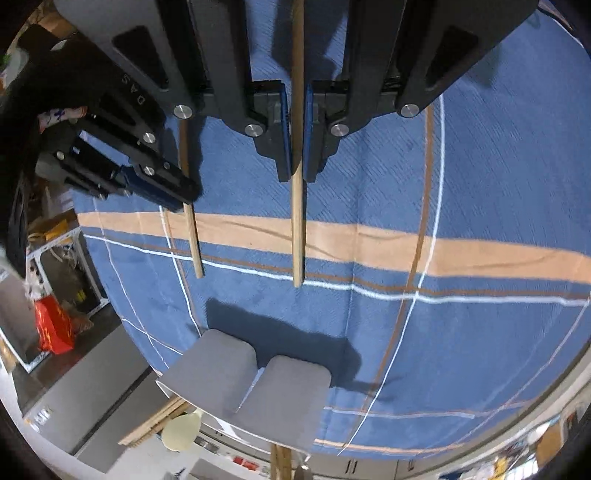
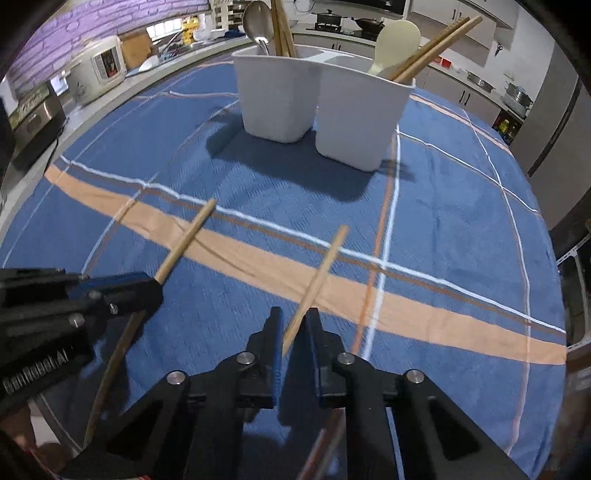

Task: Organize utensils
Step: 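Grasp a wooden chopstick with the left tool while the right tool grasps another, then lift and carry the chopstick toward the holder with the left tool while the right does likewise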

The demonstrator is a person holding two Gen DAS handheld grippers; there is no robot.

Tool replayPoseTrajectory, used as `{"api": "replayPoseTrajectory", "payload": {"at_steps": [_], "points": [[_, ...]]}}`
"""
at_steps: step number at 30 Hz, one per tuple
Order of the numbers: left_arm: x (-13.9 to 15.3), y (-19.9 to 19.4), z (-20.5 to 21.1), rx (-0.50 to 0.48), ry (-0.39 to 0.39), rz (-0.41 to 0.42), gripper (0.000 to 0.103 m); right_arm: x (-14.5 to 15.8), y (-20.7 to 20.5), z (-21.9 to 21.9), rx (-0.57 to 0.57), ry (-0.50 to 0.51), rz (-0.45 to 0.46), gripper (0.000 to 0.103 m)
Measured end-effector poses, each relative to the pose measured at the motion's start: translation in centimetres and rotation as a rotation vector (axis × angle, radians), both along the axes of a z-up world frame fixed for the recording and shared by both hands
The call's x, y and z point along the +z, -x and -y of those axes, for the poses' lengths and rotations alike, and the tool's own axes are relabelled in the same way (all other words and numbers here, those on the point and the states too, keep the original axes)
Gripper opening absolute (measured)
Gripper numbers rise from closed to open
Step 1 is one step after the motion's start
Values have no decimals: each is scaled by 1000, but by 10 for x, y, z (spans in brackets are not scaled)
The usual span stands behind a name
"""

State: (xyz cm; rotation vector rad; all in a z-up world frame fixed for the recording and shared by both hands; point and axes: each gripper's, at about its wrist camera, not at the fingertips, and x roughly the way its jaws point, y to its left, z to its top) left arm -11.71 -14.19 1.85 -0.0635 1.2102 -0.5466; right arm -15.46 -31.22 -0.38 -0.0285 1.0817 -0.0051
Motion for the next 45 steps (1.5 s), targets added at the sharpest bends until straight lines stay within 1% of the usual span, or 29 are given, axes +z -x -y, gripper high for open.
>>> {"api": "replayPoseTrajectory", "payload": {"at_steps": [2, 5, 8, 10, 14, 19, 23, 26, 27, 31, 32, 34, 35, 36, 40, 45], "points": [[0, 3, 0, 4, 8, -27, 6, 0, 9, 8, 5, 12, -20, 9], [-1, 5, 4, -14, -2, -38, 6, 1, 25, 27, -1, 22, -54, 9], [-2, 1, 6, -9, 0, -66, 6, 2, 41, 56, -52, -5, -81, 9], [-2, -4, 9, -13, -10, -81, 6, 3, 44, 66, -76, -24, -94, 11], [0, -14, 23, -52, -75, -82, 6, 4, 39, 79, -111, -57, -126, 12], [2, -28, 41, -102, -143, -75, 7, 6, 21, 79, -142, -56, -177, 13], [4, -33, 49, -114, -161, -66, 7, 5, 3, 81, -182, -53, -241, 14], [4, -30, 50, -114, -164, -35, 7, 6, -2, 80, -185, -42, -259, 14], [4, -27, 50, -115, -166, -16, 7, 6, -2, 79, -183, -39, -258, 12], [3, -13, 48, -115, -163, 80, 7, 5, 4, 73, -187, -30, -199, 8], [3, -12, 47, -118, -140, 83, 6, 5, 7, 70, -186, -30, -182, 7], [3, -13, 41, -92, -104, 64, 6, 7, 11, 68, -193, -55, -144, 6], [4, -12, 37, -80, -91, 58, 6, 7, 14, 69, -210, -101, -122, 6], [9, -11, 33, -71, -75, 64, 6, 9, 16, 71, -219, -134, -101, 6], [32, 1, 16, -67, -6, 97, 6, 25, 32, 72, -226, -212, 11, 6], [57, 15, -1, -44, 76, 128, 6, 56, 54, 68, -226, -270, 151, 6]]}}
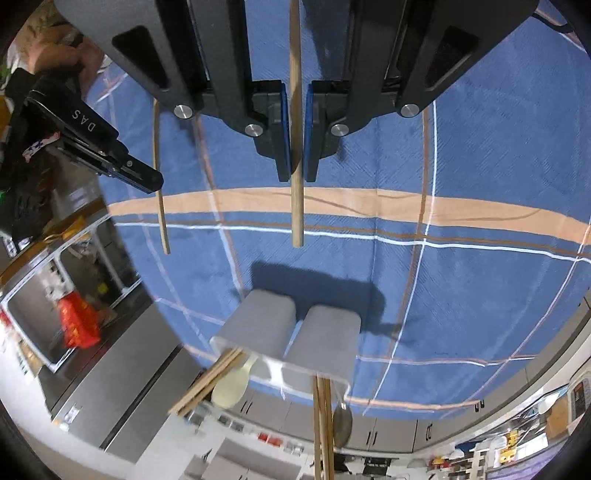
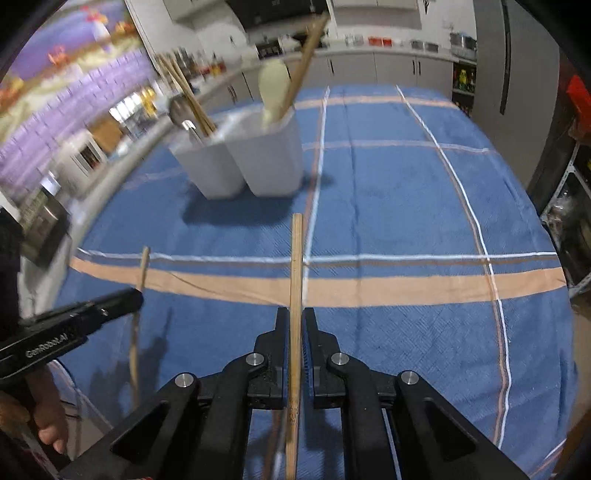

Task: Organize utensils
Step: 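Lift and carry the chopstick toward the holder with the left tool while the right does likewise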

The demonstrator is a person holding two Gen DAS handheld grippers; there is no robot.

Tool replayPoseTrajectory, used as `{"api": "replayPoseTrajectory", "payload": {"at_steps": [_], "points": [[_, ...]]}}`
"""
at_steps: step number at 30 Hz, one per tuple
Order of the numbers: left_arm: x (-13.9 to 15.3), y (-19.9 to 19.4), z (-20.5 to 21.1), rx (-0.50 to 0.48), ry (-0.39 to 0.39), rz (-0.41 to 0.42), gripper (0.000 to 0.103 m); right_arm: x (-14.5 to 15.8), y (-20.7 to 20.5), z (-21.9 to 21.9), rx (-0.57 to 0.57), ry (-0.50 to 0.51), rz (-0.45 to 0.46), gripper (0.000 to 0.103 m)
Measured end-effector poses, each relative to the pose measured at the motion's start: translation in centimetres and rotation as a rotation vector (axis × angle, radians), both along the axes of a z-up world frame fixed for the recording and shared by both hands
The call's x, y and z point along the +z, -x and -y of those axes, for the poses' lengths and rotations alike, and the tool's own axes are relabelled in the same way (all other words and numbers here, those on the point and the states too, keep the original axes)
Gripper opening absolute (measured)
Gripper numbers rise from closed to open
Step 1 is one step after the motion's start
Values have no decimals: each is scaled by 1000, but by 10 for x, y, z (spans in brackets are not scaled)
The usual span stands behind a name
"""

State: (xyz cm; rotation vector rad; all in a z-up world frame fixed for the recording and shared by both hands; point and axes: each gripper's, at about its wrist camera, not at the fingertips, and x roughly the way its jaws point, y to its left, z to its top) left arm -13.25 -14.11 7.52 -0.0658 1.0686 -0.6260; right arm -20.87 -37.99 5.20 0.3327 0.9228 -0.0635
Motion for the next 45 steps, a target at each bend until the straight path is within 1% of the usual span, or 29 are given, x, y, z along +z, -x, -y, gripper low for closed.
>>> {"api": "replayPoseTrajectory", "payload": {"at_steps": [5, 8, 13, 25, 35, 45], "points": [[28, 22, -9, 2, 26, 82, 6, 19, 17, -5, 0, -12, 91, 6], [43, 34, -8, -4, 32, 144, 6, 32, 27, -9, 3, -23, 139, 6], [67, 55, -9, -23, 35, 231, 6, 48, 43, -10, 8, -13, 203, 6], [112, 78, -9, -49, 105, 347, 6, 81, 68, -6, -5, -5, 331, 6], [151, 74, -15, -37, 141, 443, 6, 104, 66, -2, -3, 10, 403, 6], [181, 46, -18, -2, 160, 491, 6, 129, 46, 3, -14, 12, 469, 7]]}}
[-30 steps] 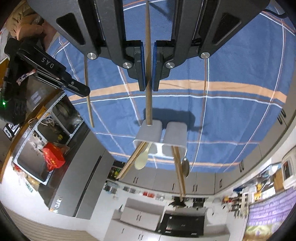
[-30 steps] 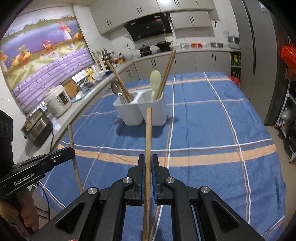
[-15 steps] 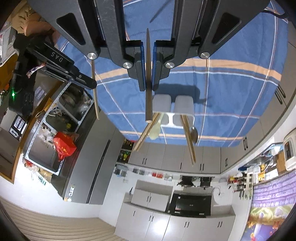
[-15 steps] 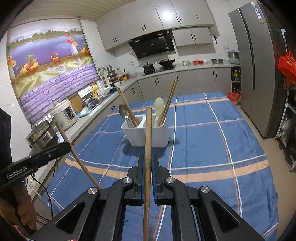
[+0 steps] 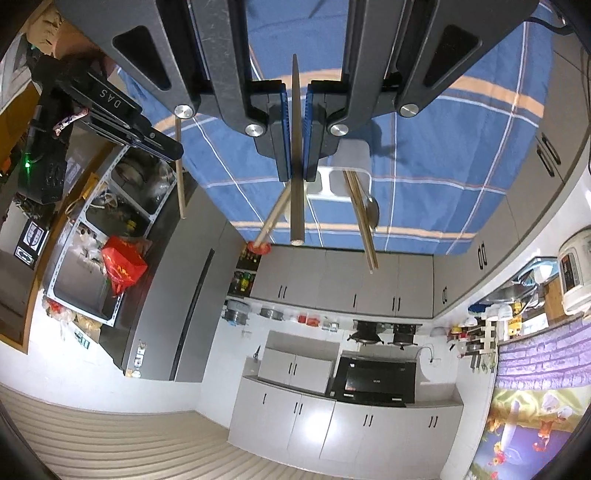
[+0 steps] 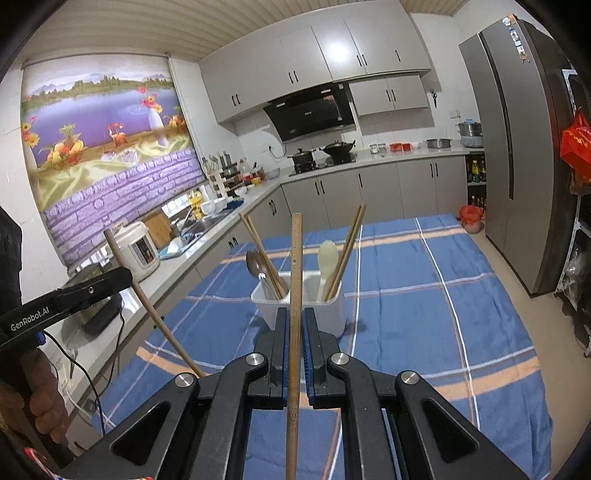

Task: Organize utensils
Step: 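Lift and carry the chopstick toward the holder with the left tool while the right does likewise, then lower the chopstick into the holder with the left tool while the right tool does likewise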

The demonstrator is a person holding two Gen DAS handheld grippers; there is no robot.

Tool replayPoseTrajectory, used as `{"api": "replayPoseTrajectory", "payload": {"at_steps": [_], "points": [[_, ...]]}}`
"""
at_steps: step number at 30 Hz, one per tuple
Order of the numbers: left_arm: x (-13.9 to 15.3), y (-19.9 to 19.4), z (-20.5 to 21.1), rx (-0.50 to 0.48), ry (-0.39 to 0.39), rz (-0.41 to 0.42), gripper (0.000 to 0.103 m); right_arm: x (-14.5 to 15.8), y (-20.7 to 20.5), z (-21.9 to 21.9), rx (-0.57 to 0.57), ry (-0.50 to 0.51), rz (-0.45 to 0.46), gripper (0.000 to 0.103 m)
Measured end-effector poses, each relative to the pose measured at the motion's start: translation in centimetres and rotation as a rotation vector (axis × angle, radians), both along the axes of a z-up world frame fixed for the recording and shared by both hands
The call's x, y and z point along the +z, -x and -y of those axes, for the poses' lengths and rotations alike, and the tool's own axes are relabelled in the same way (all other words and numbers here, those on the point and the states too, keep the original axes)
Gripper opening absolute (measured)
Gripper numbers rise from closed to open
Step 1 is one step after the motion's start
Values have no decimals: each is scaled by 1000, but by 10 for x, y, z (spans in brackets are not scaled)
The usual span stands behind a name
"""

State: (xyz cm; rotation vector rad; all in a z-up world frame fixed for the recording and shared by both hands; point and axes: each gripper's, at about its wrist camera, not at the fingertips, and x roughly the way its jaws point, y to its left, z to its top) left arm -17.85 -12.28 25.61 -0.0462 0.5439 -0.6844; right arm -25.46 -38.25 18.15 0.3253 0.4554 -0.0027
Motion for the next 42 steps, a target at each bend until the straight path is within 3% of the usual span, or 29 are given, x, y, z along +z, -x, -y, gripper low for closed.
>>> {"api": "replayPoseTrajectory", "payload": {"at_steps": [13, 21, 25, 32, 42], "points": [[32, -78, 5, 26, 23, 54, 6, 43, -68, 27, -64, -35, 120, 7], [34, -138, 24, 23, 28, 74, 6, 60, -143, 36, -115, -26, 185, 7], [25, -166, 37, 20, 8, 73, 6, 55, -178, 33, -149, 15, 201, 7], [-8, -206, 64, 14, -31, 31, 6, 27, -227, 16, -221, 203, 189, 7], [-43, -225, 87, 18, -113, 6, 6, -8, -249, 29, -253, 167, 127, 7]]}}
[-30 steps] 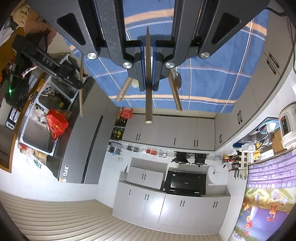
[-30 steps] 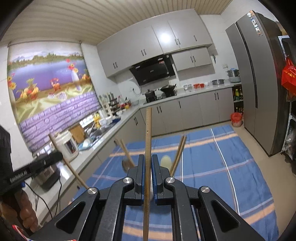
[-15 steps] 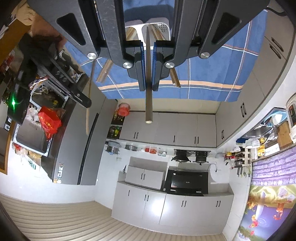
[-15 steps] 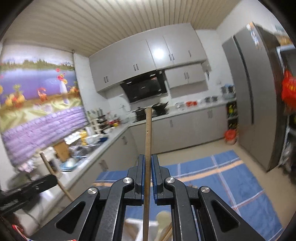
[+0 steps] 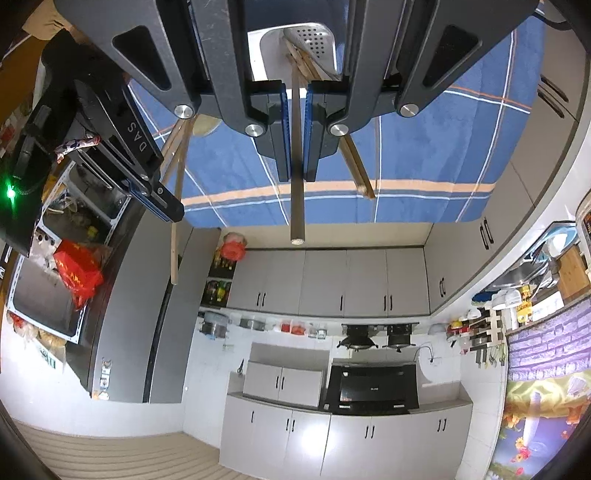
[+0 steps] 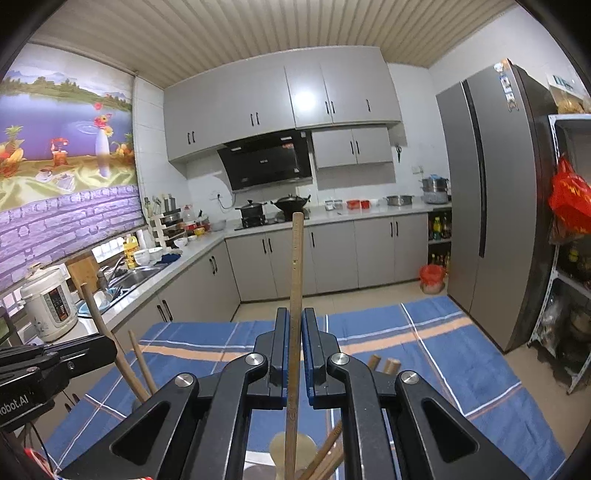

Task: Organize utensils
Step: 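Lower the chopstick into the holder with the left tool while the right tool does likewise, then open both tools and pull them back from the white holder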

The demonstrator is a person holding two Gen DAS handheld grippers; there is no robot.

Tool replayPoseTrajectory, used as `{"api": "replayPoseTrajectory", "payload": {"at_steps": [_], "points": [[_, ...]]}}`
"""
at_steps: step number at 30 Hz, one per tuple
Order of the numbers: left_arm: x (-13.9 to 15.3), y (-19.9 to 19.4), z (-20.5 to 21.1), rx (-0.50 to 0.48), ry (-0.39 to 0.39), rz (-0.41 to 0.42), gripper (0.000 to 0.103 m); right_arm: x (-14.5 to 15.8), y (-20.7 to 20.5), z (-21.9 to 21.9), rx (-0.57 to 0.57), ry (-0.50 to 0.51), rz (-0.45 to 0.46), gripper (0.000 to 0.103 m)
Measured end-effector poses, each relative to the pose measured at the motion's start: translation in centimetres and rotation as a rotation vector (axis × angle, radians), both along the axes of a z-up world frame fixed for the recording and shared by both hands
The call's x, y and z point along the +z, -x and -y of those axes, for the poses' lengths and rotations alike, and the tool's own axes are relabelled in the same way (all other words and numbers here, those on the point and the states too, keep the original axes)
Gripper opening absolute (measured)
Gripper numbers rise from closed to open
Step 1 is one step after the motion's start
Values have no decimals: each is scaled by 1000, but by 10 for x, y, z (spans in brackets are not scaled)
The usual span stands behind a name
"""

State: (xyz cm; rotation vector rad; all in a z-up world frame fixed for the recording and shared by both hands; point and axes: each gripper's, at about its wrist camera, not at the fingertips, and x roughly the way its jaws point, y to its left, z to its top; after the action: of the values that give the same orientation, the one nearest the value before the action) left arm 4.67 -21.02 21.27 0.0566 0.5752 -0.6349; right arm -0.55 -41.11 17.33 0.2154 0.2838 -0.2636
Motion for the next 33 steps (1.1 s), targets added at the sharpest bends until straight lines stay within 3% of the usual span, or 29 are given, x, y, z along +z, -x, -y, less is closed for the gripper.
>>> {"api": "replayPoseTrajectory", "payload": {"at_steps": [10, 20, 23, 24, 25, 30, 33], "points": [[-10, 5, -3, 5, -14, -53, 6, -23, 5, -6, 33, -32, -77, 7], [5, 24, -17, 16, 1, -61, 8, -38, 18, -4, 69, -98, -123, 8], [9, 36, -22, 28, -4, -41, 26, -37, 23, -4, 72, -104, -126, 13], [11, 39, -24, 32, 0, -34, 35, -36, 25, -4, 72, -104, -126, 20], [14, 43, -26, 39, 6, -24, 38, -37, 26, -4, 72, -105, -124, 26], [19, 57, -40, 67, 11, 0, 54, -30, 37, -9, 84, -111, -124, 30], [20, 63, -49, 86, 17, -9, 60, -25, 47, -11, 88, -113, -123, 39]]}}
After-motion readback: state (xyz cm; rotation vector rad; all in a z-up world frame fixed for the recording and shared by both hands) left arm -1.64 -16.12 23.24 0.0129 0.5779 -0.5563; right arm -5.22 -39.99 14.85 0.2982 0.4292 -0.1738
